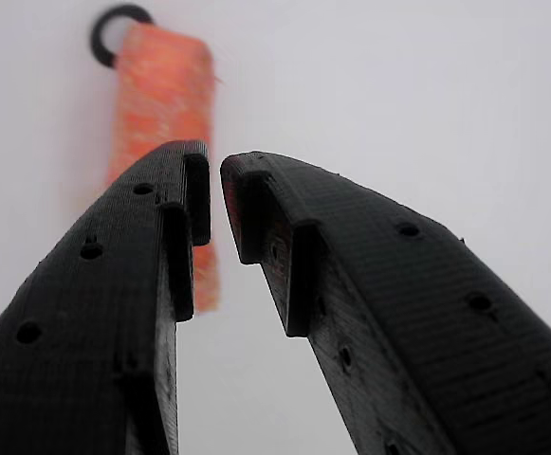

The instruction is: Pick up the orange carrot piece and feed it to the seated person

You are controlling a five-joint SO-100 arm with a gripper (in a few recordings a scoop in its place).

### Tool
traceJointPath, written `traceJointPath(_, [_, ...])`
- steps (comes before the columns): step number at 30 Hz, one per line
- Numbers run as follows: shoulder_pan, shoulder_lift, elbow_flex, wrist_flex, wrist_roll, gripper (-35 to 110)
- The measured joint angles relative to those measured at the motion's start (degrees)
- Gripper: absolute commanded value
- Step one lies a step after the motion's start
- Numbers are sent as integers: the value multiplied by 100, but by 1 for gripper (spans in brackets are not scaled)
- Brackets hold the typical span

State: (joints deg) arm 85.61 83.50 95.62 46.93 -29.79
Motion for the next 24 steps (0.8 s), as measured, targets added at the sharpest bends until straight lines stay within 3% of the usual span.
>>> traceJointPath(12, [44, 0, 0, 0, -281, 0])
traceJointPath(24, [35, -70, 0, 9, -1389, 17])
